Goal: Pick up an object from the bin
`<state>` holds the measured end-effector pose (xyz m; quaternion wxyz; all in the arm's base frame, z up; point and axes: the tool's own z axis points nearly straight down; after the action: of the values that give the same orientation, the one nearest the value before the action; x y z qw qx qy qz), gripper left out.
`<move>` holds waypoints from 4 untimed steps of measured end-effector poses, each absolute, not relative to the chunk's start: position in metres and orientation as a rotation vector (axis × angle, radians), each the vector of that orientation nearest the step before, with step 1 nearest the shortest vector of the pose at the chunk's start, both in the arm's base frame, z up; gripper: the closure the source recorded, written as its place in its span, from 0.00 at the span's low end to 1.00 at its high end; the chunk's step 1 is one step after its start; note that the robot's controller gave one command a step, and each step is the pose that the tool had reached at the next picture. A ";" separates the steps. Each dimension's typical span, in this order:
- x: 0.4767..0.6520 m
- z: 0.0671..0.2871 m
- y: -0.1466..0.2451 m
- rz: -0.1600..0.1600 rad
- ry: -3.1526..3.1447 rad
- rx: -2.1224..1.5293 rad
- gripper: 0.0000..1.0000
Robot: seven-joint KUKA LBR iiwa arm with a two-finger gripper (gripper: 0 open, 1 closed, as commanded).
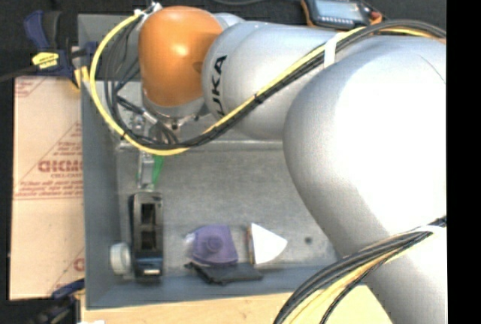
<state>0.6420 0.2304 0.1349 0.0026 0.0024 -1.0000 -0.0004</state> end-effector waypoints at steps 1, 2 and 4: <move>0.644 0.141 0.230 -0.004 -3.144 0.003 0.00; 0.610 0.168 0.215 0.005 -3.131 0.130 0.00; 0.590 0.173 0.219 -0.003 -3.150 0.049 0.00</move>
Offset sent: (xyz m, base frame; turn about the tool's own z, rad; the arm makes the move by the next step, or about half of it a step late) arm -0.0608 -0.0264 0.0741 -0.1538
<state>0.5899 0.2193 0.1734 -0.0044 0.0157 -0.9999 -0.0010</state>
